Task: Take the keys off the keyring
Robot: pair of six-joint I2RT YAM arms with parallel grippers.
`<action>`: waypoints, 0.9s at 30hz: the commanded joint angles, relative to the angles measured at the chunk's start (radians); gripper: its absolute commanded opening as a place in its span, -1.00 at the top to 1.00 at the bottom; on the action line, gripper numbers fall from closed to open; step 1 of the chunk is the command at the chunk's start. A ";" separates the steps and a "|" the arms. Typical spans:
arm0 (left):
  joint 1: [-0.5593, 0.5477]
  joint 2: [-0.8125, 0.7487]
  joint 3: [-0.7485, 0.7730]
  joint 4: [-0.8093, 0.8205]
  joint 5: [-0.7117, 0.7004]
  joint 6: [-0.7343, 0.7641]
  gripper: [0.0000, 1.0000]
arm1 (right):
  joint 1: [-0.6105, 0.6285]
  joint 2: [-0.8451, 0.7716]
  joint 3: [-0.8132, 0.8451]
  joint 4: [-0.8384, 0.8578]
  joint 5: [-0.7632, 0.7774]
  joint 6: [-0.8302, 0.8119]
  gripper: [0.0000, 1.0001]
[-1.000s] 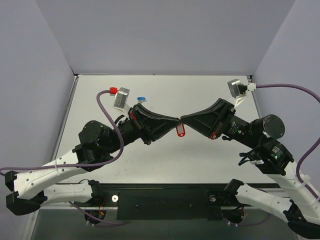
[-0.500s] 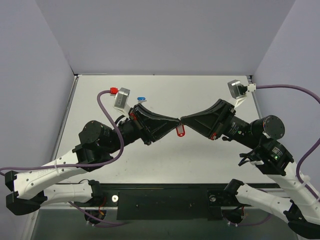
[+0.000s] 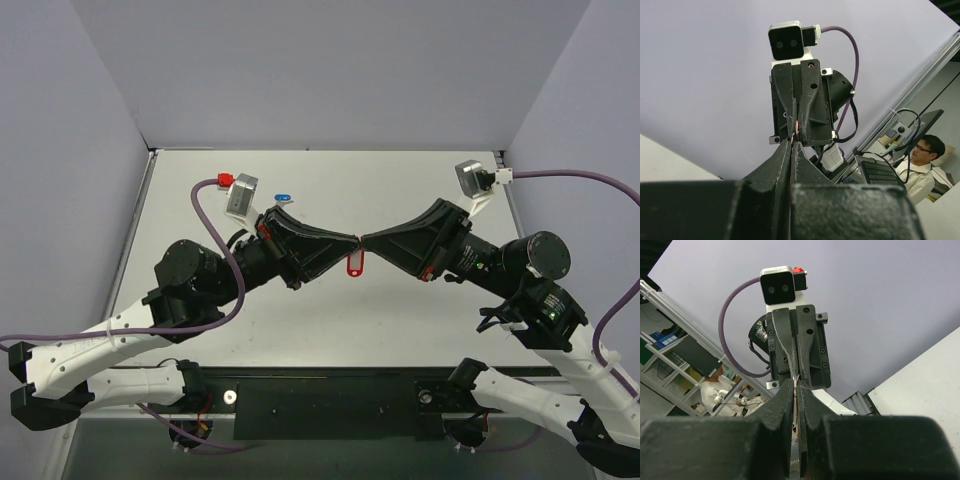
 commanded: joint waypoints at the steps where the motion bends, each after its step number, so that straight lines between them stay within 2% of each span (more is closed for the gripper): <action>1: 0.000 0.002 0.060 0.020 -0.004 0.019 0.98 | 0.016 -0.003 -0.005 0.054 -0.038 -0.009 1.00; 7: -0.001 0.013 0.105 -0.056 0.007 0.028 1.00 | 0.016 0.000 0.016 -0.005 -0.036 -0.037 1.00; 12: 0.000 0.013 0.152 -0.214 0.010 0.051 1.00 | 0.016 0.006 0.078 -0.218 -0.053 -0.136 1.00; 16: 0.002 0.004 0.184 -0.332 0.019 0.078 1.00 | 0.016 0.012 0.108 -0.298 -0.079 -0.164 1.00; 27: 0.002 0.001 0.211 -0.464 0.086 0.108 1.00 | 0.016 0.015 0.079 -0.345 -0.131 -0.176 1.00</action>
